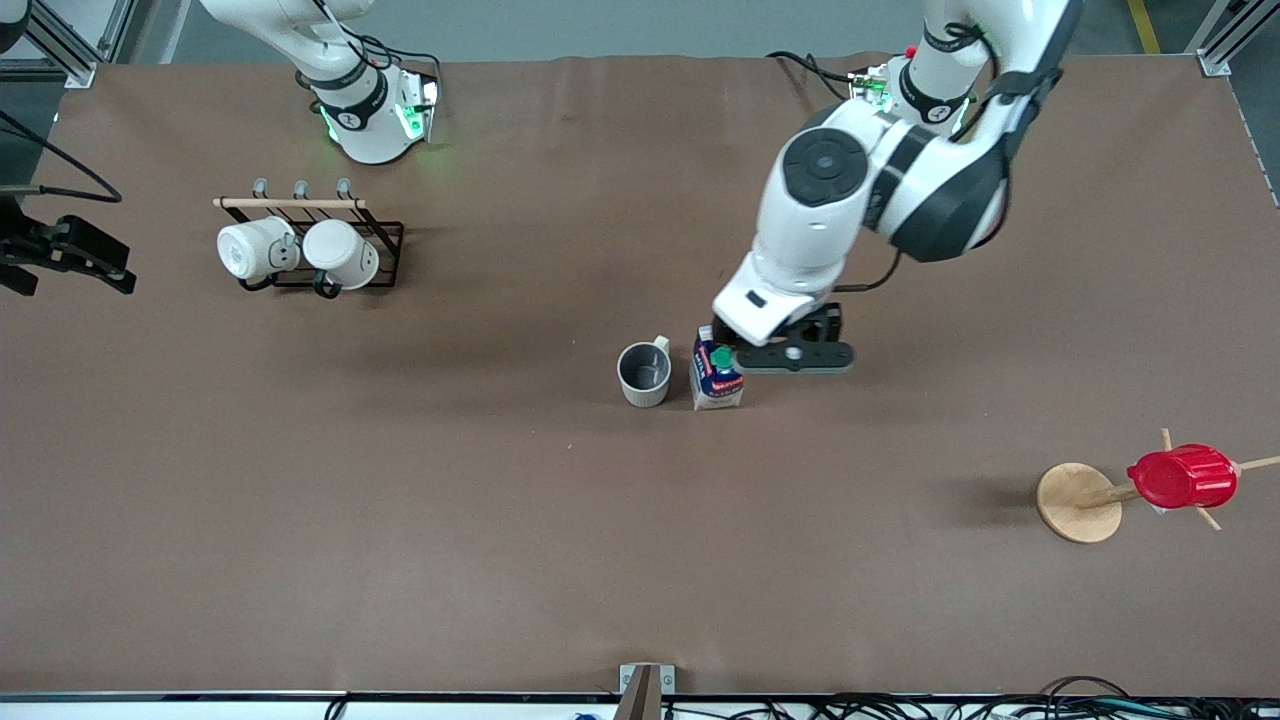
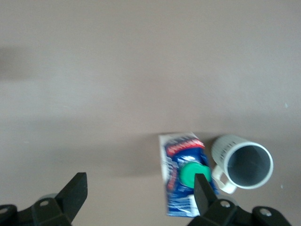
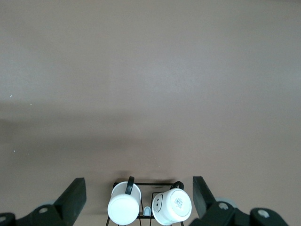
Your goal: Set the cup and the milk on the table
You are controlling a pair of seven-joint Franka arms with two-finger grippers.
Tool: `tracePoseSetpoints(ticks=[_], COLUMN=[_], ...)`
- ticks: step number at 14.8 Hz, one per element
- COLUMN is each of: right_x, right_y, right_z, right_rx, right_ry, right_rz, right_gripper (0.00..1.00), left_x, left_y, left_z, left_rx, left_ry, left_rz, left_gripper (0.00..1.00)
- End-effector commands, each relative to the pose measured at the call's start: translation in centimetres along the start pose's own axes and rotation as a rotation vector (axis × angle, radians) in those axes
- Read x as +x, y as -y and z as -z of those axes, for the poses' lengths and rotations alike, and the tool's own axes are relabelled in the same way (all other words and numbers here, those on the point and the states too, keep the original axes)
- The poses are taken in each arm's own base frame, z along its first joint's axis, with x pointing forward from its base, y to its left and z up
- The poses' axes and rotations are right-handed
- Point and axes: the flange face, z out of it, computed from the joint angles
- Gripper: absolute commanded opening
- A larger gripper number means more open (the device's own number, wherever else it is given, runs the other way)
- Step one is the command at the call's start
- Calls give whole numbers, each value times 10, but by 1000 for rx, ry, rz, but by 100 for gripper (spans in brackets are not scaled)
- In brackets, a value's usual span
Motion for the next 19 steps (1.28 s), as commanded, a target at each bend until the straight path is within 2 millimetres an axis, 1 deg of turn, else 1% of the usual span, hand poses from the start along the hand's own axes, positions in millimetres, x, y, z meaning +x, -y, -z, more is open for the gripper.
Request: tracePoseSetpoints(ticks=[1,3,4,5,6,8,10,11,13,15,16,18,19], right_x=[-3,-3,-3,-2,-2,-2,-3,-3,-3,-3,-3,-2,-2], right_y=[-1,-1,0,0,0,0,0,0,0,-1,-1,-1,-1], right_z=[3,3,3,3,3,3,3,3,3,3,3,2,2], right_rx=[18,18,18,18,18,16,18,16,18,18,18,18,18], right_ry=[2,1,1,-1,-1,-1,1,1,1,1,1,4,2], right_rz=[-4,-4,-2,-1,-1,-1,-1,-1,-1,-2,-2,-2,-2], right_gripper=[100,100,100,100,100,100,100,100,100,100,100,100,100], left_x=[1,12,17,22,27,30,27,31,37,32,32,24,21], left_y=[62,98,111,123,137,163,175,181,200,212,227,230,237], left_z=[25,38,41,45,47,60,68,77,83,99,106,122,129], left_rx=[25,27,18,3,-14,-39,-12,-16,-15,-41,-74,-96,-91], left_ry=[-30,-49,-46,-43,-35,-28,30,23,20,19,21,16,18], left_rz=[75,116,114,106,103,105,37,35,47,41,72,42,48], left_gripper=[100,98,96,96,100,100,100,100,100,100,100,100,100])
